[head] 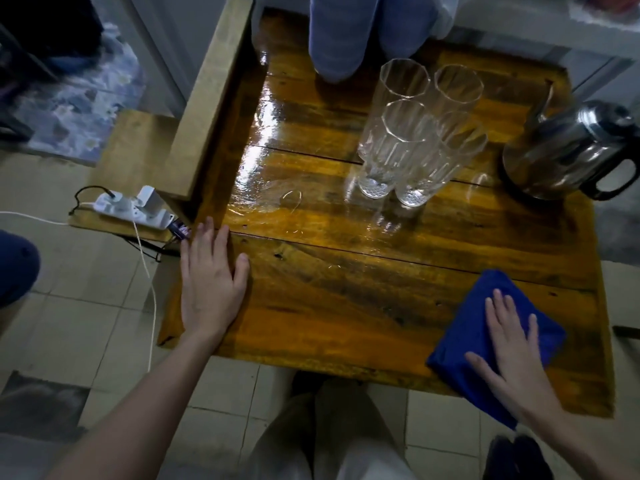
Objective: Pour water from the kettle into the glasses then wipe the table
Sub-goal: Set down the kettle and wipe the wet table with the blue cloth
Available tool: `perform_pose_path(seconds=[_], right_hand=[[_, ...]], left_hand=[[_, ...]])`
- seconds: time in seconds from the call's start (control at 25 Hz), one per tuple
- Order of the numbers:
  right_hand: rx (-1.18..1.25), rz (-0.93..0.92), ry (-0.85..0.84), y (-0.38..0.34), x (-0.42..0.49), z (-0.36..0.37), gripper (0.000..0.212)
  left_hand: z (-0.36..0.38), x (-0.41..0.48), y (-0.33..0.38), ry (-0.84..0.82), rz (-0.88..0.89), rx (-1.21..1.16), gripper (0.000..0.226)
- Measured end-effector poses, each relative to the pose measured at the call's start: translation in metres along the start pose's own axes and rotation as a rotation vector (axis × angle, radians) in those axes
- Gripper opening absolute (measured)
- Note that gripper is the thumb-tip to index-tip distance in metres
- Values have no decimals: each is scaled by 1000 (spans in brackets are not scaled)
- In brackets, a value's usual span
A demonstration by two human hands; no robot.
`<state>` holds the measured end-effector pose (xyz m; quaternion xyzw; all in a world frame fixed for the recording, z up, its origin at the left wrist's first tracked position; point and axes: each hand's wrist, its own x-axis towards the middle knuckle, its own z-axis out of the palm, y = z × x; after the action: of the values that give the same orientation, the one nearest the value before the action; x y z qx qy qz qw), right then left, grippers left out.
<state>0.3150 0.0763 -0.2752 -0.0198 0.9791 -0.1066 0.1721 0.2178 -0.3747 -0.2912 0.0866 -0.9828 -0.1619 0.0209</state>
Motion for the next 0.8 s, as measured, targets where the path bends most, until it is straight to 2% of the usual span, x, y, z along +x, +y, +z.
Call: perform_pose_path(seconds=[0.12, 0.32, 0.44, 0.56, 0.68, 0.8], right_hand=[[-96, 38, 73, -33, 16, 17, 101], [-209, -239, 95, -71, 45, 16, 103], [-185, -348, 91, -121, 64, 19, 86], [-102, -360, 168, -173, 81, 30, 65], [-54, -376, 183, -197, 92, 35, 61], [-34, -509, 119, -183, 90, 32, 60]], left_hand=[[0, 1, 0, 0, -34, 21, 63], [2, 3, -1, 1, -45, 27, 63], [2, 3, -2, -1, -44, 26, 62], [1, 2, -2, 1, -48, 20, 63], [1, 3, 0, -5, -47, 18, 62], [2, 3, -1, -18, -51, 19, 63]])
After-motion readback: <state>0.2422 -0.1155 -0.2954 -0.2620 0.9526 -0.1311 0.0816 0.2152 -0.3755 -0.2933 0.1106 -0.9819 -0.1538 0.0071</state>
